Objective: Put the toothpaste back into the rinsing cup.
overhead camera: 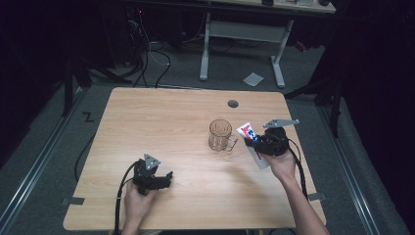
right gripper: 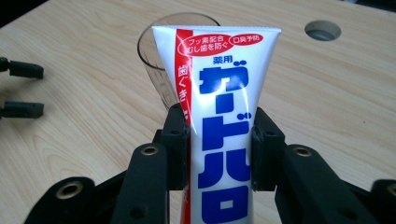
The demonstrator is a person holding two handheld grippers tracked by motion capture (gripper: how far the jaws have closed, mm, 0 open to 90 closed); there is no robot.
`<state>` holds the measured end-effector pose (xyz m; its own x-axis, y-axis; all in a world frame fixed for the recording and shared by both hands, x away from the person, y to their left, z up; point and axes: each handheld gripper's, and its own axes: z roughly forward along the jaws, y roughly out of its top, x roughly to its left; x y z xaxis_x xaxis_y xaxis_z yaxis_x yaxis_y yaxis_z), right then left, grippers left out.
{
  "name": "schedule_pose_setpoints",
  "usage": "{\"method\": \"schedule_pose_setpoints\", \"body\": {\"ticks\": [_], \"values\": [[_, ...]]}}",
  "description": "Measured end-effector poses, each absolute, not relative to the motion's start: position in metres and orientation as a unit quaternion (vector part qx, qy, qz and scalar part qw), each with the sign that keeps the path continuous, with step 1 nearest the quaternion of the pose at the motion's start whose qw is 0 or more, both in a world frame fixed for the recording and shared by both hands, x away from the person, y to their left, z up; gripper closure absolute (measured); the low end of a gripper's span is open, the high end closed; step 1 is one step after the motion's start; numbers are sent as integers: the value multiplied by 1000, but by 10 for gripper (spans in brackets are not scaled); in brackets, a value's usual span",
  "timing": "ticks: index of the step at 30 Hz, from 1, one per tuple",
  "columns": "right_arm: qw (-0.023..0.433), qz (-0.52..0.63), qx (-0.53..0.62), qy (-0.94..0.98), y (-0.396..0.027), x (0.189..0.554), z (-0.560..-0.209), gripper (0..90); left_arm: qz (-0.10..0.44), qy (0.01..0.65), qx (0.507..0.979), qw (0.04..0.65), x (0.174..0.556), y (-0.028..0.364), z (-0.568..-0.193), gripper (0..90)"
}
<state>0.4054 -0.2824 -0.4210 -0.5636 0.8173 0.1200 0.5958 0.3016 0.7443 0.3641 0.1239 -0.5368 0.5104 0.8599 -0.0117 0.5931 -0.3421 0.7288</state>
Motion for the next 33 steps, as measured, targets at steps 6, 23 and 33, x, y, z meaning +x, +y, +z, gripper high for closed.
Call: {"method": "schedule_pose_setpoints", "body": {"ticks": [6, 23, 33], "values": [[148, 403, 434, 792, -274, 408, -414, 648, 192, 456, 796, 348, 364, 124, -537, 153], [160, 420, 412, 793, -255, 416, -403, 645, 192, 456, 796, 348, 364, 124, -537, 153], [161, 436, 408, 786, -250, 422, -396, 643, 192, 456, 796, 348, 364, 124, -537, 153]]}}
